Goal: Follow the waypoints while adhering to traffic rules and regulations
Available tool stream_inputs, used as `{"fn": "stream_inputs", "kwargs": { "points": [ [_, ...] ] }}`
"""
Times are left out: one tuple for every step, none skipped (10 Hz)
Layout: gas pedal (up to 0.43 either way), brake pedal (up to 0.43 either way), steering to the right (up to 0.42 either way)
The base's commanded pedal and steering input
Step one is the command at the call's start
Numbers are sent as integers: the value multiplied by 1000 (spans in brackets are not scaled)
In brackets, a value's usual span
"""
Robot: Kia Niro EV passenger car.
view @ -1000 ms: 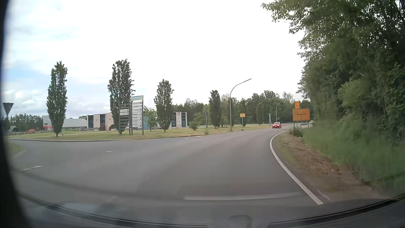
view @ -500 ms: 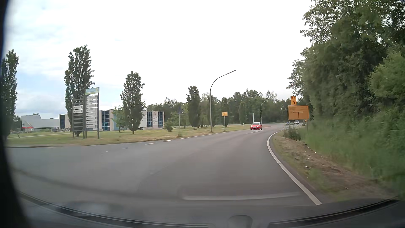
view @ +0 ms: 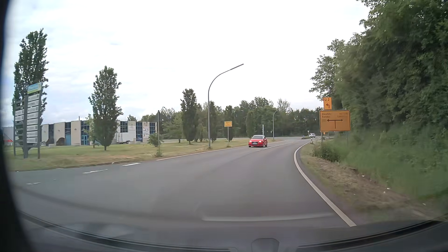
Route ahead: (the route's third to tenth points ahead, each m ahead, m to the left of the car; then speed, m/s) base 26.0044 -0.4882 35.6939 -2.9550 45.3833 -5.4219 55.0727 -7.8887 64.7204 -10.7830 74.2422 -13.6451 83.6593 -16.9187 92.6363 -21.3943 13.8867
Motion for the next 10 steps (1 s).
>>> {"fn": "stream_inputs", "kwargs": {
  "points": [
    [150, 6, 44],
    [150, 6, 43],
    [150, 6, 43],
    [150, 6, 43],
    [150, 6, 43],
    [150, 6, 43],
    [150, 6, 43],
    [150, 6, 43],
    [150, 6, 43],
    [150, 6, 41]
  ]
}}
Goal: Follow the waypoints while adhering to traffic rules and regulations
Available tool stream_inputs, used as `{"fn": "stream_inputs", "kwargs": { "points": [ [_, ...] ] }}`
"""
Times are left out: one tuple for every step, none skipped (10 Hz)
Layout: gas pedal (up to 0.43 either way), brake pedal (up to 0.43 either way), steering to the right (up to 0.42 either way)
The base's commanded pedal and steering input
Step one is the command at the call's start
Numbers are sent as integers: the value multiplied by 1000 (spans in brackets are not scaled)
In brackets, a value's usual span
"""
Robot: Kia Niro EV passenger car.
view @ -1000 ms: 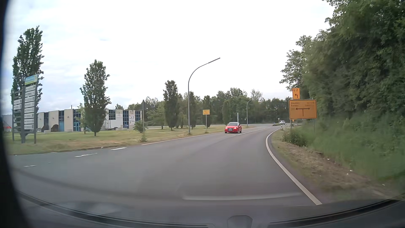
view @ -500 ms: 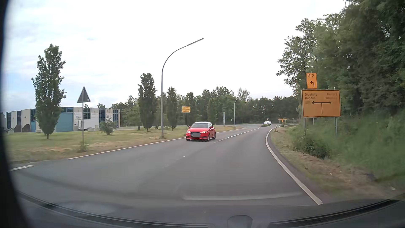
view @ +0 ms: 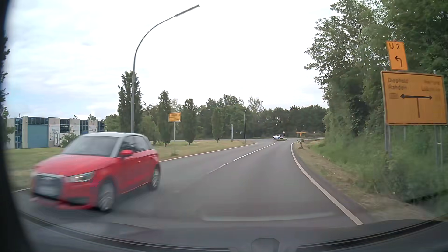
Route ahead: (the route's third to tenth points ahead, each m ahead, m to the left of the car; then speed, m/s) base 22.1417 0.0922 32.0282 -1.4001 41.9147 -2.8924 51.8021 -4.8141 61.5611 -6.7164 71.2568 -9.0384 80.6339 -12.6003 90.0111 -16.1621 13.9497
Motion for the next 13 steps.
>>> {"fn": "stream_inputs", "kwargs": {
  "points": [
    [150, 6, 39],
    [150, 6, 39],
    [150, 6, 37],
    [150, 6, 36],
    [150, 6, 35],
    [150, 6, 35],
    [150, 6, 34],
    [150, 6, 32],
    [150, 6, 31],
    [150, 6, 30],
    [150, 6, 27],
    [150, 6, 25],
    [150, 6, 24]
  ]
}}
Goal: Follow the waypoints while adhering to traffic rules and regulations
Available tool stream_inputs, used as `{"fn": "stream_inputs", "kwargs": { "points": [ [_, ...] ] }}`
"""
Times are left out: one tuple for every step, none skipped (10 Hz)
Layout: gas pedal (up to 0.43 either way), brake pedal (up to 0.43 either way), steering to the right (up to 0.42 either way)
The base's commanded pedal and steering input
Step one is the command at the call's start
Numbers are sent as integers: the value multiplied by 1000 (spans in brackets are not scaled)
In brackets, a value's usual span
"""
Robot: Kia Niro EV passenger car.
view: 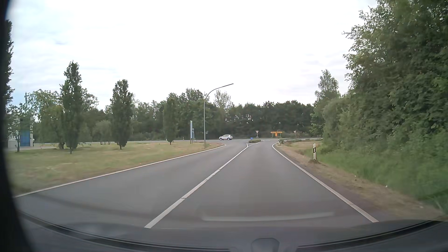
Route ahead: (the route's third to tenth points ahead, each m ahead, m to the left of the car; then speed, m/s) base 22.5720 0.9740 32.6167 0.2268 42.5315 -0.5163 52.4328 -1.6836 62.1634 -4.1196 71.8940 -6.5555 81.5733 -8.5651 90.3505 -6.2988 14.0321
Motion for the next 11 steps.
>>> {"fn": "stream_inputs", "kwargs": {
  "points": [
    [150, 6, 24],
    [150, 6, 23],
    [138, 6, 23],
    [130, 6, 22],
    [87, 6, 22],
    [79, 6, 21],
    [79, 6, 20],
    [79, 6, 18],
    [79, 6, 18],
    [79, 6, 17],
    [79, 6, 16]
  ]
}}
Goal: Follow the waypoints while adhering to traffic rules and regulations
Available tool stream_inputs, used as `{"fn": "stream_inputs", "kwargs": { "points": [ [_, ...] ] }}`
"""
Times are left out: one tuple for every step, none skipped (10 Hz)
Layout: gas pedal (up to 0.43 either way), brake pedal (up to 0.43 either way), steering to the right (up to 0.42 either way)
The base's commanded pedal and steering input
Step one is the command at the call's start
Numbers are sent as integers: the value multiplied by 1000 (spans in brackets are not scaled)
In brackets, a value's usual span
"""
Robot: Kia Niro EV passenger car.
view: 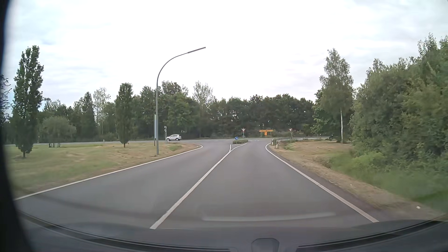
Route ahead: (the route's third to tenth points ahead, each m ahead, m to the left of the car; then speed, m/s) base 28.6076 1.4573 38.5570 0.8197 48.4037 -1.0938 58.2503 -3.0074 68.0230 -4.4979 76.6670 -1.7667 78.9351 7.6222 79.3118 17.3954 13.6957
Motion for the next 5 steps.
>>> {"fn": "stream_inputs", "kwargs": {
  "points": [
    [79, 6, 16],
    [79, 6, 16],
    [59, 6, 16],
    [0, 6, 14],
    [0, 6, 12]
  ]
}}
